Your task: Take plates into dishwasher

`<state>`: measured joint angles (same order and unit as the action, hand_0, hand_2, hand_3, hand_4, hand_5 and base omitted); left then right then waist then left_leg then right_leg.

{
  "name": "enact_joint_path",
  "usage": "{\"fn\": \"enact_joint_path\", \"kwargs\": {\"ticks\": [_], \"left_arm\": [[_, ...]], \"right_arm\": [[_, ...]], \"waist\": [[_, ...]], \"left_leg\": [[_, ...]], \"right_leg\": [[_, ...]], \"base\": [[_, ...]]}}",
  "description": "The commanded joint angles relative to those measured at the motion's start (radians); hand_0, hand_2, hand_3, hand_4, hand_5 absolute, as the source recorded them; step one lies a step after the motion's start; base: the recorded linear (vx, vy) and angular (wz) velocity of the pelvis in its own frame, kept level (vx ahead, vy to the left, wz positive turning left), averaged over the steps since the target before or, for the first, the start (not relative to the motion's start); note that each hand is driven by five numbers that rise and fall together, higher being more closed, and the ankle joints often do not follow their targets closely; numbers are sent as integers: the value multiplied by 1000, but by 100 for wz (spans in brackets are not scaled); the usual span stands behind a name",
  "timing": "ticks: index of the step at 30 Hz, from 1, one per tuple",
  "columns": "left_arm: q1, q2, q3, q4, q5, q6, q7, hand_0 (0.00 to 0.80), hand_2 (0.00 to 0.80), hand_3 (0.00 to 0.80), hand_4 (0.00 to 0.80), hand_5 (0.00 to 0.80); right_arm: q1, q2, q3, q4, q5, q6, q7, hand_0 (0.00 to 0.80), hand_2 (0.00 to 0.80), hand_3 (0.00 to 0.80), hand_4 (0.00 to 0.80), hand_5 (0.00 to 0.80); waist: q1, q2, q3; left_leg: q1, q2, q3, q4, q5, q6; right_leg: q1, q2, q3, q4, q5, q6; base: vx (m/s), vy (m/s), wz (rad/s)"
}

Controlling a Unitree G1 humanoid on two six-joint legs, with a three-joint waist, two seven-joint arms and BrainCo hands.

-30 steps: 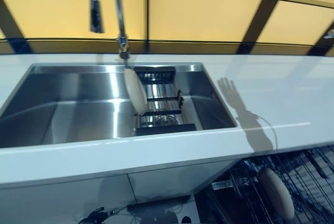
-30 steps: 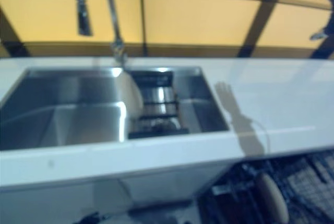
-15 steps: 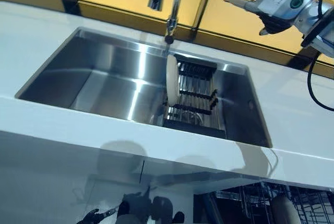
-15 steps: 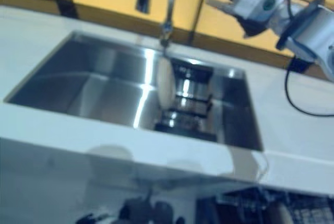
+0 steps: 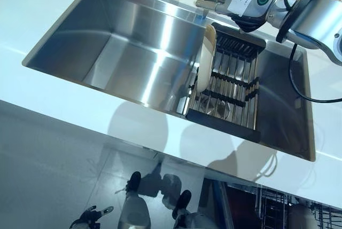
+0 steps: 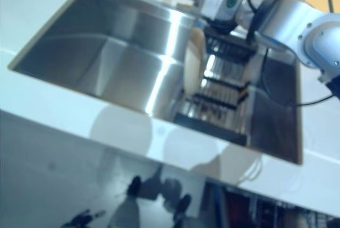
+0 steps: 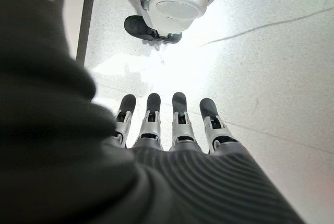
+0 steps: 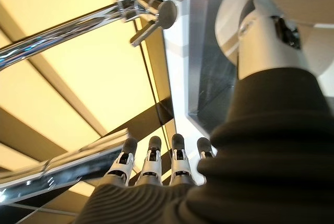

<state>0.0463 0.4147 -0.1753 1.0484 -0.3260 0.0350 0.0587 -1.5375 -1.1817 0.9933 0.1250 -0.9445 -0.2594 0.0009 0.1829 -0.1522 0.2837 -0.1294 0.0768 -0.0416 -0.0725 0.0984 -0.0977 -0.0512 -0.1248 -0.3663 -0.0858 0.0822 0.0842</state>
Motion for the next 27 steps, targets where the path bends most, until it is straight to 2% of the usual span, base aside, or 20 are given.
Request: {"fn": "enact_joint_path", "kwargs": {"ticks": [1, 10, 27], "left_arm": [[-22, 24, -24, -28, -31, -16, -8, 0, 0, 0, 0, 0], [-32, 23, -26, -27, -47, -25, -10, 0, 0, 0, 0, 0], [-30, 22, -6, -52, -81, -61, -12, 0, 0, 0, 0, 0]], "right_arm": [[-148, -32, 56, 32, 7, 65, 13, 0, 0, 0, 0, 0], [-130, -7, 60, 30, 1, 37, 53, 0, 0, 0, 0, 0], [-112, 19, 56, 6, 23, 21, 68, 0, 0, 0, 0, 0]], "waist": [[11, -4, 13], [9, 3, 28], [19, -8, 41]], "left_leg": [[-9, -17, 19, -15, -28, 36], [-13, -19, 28, -15, -31, 37], [-18, -15, 34, -15, -36, 37]], "right_leg": [[8, -10, 21, -1, 11, 71], [-2, -14, 22, -1, 13, 73], [-5, -13, 18, -1, 10, 73]], "base": [[0, 0, 0], [0, 0, 0], [0, 0, 0]]}}
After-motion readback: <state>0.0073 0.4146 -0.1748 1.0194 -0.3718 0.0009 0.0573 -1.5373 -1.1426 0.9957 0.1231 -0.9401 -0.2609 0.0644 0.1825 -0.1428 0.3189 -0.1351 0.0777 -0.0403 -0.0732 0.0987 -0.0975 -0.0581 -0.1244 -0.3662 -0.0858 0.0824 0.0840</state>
